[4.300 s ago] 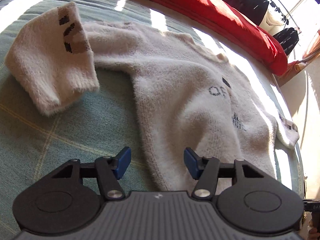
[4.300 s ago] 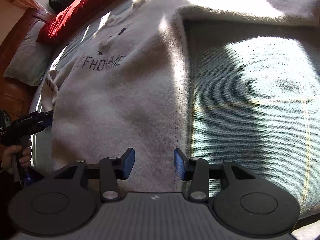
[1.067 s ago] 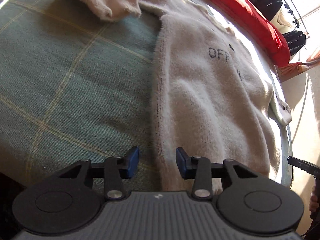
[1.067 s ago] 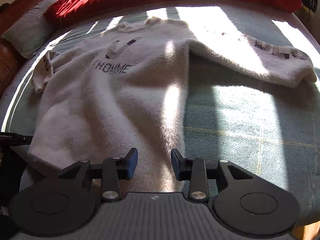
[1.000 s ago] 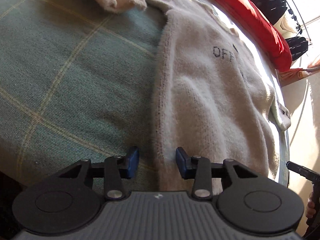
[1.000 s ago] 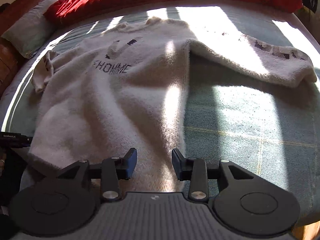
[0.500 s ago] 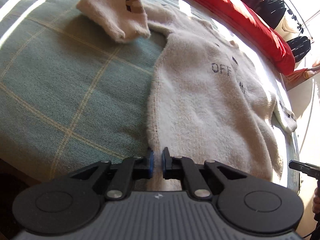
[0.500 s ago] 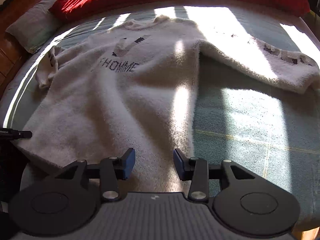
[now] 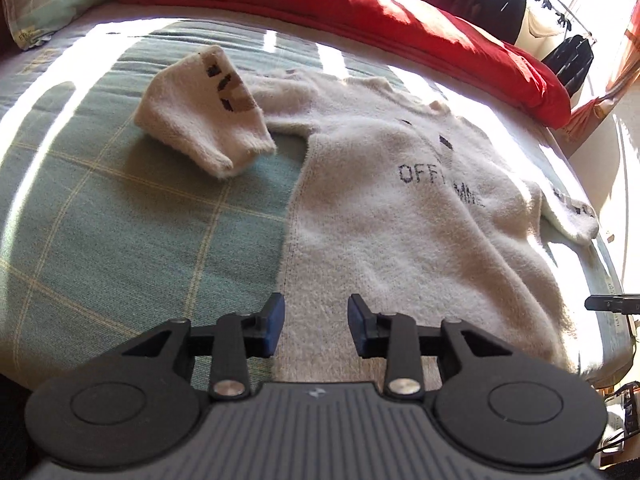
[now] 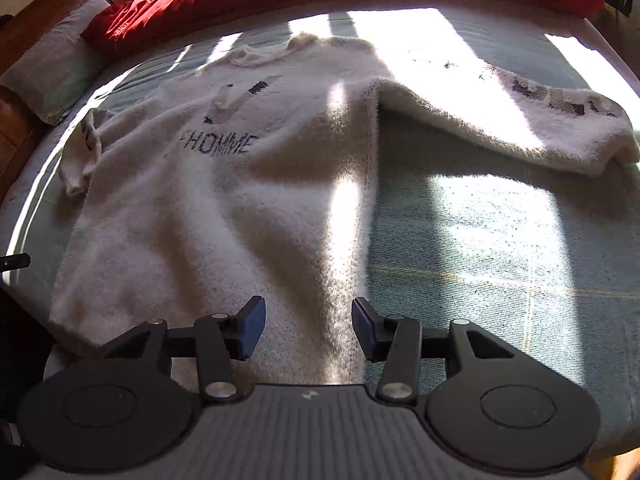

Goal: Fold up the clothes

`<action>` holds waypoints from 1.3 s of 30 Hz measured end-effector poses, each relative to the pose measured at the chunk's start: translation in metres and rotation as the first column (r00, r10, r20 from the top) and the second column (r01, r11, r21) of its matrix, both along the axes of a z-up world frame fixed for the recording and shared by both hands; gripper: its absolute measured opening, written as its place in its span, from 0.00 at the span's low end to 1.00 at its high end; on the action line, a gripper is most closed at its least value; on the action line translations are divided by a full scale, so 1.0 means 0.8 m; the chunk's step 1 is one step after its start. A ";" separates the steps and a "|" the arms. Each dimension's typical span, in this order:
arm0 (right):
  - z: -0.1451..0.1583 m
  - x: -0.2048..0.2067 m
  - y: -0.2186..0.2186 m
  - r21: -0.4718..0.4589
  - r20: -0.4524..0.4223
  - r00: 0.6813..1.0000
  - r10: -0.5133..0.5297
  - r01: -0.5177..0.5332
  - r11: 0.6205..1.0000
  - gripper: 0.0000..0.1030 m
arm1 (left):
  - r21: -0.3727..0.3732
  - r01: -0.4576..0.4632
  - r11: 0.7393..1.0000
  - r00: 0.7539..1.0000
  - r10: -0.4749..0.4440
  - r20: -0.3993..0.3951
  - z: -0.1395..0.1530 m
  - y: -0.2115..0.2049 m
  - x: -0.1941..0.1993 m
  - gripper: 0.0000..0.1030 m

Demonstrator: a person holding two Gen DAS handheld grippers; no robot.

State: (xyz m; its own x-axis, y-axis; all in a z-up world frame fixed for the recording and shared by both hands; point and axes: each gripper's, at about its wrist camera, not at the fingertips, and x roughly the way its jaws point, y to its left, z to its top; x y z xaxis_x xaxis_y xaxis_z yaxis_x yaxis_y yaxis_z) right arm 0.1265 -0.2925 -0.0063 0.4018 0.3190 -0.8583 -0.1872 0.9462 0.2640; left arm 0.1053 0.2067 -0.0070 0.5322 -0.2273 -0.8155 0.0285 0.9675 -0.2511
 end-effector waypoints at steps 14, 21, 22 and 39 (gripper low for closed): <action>-0.019 0.048 -0.069 0.216 -0.033 0.985 -0.171 0.174 0.961 0.56 | -0.089 0.020 0.996 0.999 -0.017 0.041 0.005 -0.018 0.081 0.58; -0.044 0.129 -0.098 0.372 -0.062 0.966 -0.252 0.257 0.892 0.65 | -0.253 -0.102 0.962 0.994 0.092 -0.053 -0.035 0.009 0.179 0.65; -0.050 0.143 -0.101 0.392 -0.073 0.963 -0.261 0.268 0.880 0.66 | -0.274 -0.122 0.954 0.992 0.106 -0.071 -0.042 0.013 0.195 0.65; -0.150 0.288 -0.072 0.634 -0.143 0.951 -0.275 0.301 0.712 0.68 | -0.382 -0.171 0.908 0.982 0.125 -0.142 -0.129 0.013 0.326 0.73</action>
